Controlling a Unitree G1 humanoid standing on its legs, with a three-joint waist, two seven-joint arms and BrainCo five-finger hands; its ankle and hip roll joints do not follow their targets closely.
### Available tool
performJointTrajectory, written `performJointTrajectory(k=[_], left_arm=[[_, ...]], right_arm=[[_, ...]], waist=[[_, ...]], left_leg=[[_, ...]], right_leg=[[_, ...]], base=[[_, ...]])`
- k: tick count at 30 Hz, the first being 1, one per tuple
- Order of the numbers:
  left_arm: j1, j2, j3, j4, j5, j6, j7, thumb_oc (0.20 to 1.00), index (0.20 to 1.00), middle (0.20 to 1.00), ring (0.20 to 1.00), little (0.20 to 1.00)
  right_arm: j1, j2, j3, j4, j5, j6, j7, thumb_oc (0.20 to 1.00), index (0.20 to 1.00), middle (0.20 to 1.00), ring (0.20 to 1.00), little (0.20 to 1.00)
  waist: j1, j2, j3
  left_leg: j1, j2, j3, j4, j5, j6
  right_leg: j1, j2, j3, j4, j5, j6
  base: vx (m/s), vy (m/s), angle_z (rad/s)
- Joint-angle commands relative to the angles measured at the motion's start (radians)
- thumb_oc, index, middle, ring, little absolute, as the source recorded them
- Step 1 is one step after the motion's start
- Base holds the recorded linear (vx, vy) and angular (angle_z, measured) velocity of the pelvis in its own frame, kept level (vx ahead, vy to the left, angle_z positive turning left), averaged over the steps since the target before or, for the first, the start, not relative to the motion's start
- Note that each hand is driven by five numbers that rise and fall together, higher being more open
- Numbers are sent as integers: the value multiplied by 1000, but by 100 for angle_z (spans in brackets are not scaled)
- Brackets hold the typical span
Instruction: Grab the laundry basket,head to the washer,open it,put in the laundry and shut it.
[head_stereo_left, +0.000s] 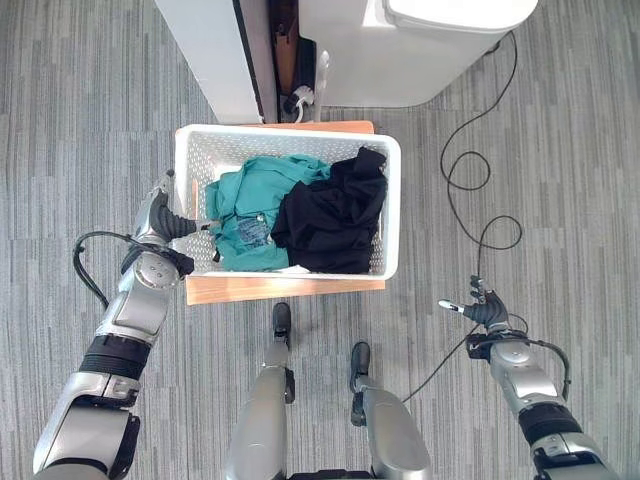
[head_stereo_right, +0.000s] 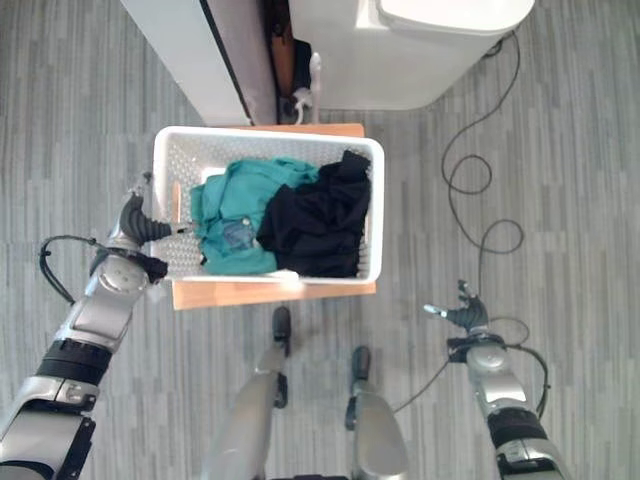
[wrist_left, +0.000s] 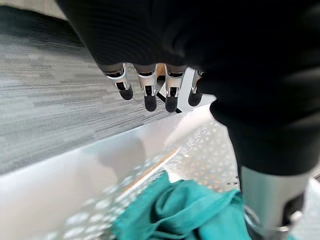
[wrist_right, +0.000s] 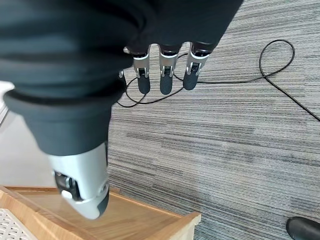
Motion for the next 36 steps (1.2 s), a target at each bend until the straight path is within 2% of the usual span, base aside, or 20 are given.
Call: performJointTrajectory(k=[1, 6, 10, 23, 36], left_arm=[[-49, -19, 14, 161, 39, -9, 77, 1000, 1000, 1000, 1000, 1000], [-66, -32, -5, 299, 17, -8, 95, 1000, 1000, 1000, 1000, 1000], [-54, -53, -11, 330, -24, -23, 101, 1000, 1000, 1000, 1000, 1000], [-166, -52, -13, 308, -76, -63, 234, 1000, 1000, 1000, 1000, 1000], [-219, -42, -6, 306, -88, -51, 255, 1000, 1000, 1000, 1000, 1000]], right_arm=[[34, -35, -26, -86, 5, -35, -45, 1000, 1000, 1000, 1000, 1000], [40, -40, -35, -123, 7, -49, -58, 1000, 1000, 1000, 1000, 1000], [41, -43, -34, -143, 9, -53, -62, 1000, 1000, 1000, 1000, 1000], [32, -38, 4, -186, 0, -79, -71, 1000, 1000, 1000, 1000, 1000], [41, -30, 15, -183, 9, -77, -62, 1000, 1000, 1000, 1000, 1000]], waist=[[-17, -25, -62], [-29, -35, -61], [-31, -40, -54], [-41, -56, -54], [-50, -55, -64]], left_leg=[[-16, 53, -24, 100, -166, -44], [-19, 56, -21, 99, -167, -42], [-26, 57, -19, 112, -172, -40], [-44, 58, -26, 140, -184, -40], [-46, 59, -22, 150, -192, -41]], right_leg=[[-129, -89, 20, -35, 142, 15], [-141, -86, 29, -35, 147, 17], [-146, -85, 37, -33, 152, 18], [-156, -79, 43, -32, 155, 16], [-162, -75, 49, -24, 151, 14]], base=[[-31, 0, -1], [-7, 7, -8], [0, 6, -11], [0, 1, 0], [1, 0, 0]])
